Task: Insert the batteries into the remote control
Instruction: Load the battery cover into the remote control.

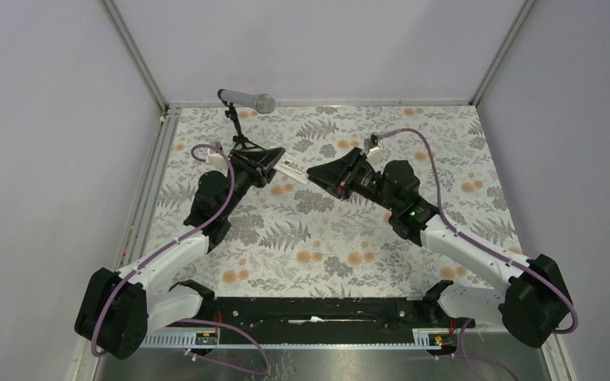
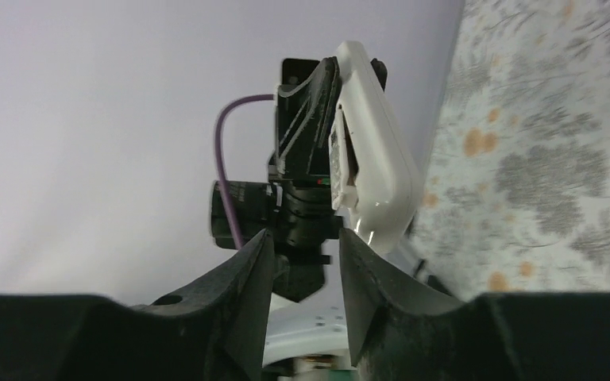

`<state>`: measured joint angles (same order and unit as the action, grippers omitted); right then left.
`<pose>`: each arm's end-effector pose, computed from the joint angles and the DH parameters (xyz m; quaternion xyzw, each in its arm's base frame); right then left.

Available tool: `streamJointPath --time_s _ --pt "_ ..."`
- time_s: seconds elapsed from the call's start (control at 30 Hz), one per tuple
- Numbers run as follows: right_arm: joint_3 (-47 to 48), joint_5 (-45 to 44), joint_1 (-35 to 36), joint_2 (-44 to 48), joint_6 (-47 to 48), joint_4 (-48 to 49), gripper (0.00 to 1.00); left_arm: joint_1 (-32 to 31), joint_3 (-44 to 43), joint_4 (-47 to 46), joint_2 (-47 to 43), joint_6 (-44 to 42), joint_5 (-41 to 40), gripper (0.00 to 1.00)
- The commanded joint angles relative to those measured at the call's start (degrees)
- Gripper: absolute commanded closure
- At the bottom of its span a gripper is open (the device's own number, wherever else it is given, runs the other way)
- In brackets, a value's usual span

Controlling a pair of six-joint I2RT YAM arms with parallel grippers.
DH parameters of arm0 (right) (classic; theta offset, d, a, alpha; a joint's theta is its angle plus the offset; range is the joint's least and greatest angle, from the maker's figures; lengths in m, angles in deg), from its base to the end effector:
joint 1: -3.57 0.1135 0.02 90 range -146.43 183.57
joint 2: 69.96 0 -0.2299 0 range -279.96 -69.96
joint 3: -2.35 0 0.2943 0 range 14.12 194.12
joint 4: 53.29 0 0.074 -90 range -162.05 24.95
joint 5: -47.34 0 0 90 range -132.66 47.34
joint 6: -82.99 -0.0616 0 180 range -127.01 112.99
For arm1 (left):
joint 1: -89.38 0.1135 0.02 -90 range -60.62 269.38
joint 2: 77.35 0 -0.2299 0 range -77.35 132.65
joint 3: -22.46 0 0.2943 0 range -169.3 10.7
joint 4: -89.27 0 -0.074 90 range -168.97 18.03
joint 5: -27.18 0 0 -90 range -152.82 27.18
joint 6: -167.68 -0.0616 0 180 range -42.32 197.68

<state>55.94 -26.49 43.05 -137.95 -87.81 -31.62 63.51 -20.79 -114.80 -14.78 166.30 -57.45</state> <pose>0.2600 0.2364 0.2703 0.1321 0.6495 0.6907 0.2893 0.2914 -0.1477 0.2314 -0.3228 0.5955 -0.6353 0.3710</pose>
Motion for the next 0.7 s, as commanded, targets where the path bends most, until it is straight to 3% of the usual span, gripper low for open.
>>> streamJointPath --time_s 0.0,0.13,0.2,0.3,0.47,0.67 --pt "9.8 0.5 0.4 4.9 22.2 -17.8 0.55 0.5 -1.1 -2.8 -0.2 -4.1 3.6 1.0" --pt "20.7 -3.4 0.4 3.4 41.7 -38.8 0.45 2.0 -0.1 -5.5 2.2 -4.6 10.0 1.0" --pt "24.3 -3.8 0.4 2.1 47.8 -44.5 0.38 2.1 0.5 -6.7 2.6 -4.7 11.1 1.0" --pt "29.4 -1.8 0.6 -1.4 54.8 -52.4 0.04 2.2 -1.4 -3.1 2.9 -6.1 13.3 1.0" --pt "36.6 -8.7 5.3 -5.1 68.0 -62.2 0.11 2.2 -4.9 0.0 5.9 -6.2 19.1 1.0" --pt "42.8 -11.5 9.4 -10.2 75.1 -69.9 0.26 1.9 -7.4 -2.5 11.5 -4.8 26.3 1.0"
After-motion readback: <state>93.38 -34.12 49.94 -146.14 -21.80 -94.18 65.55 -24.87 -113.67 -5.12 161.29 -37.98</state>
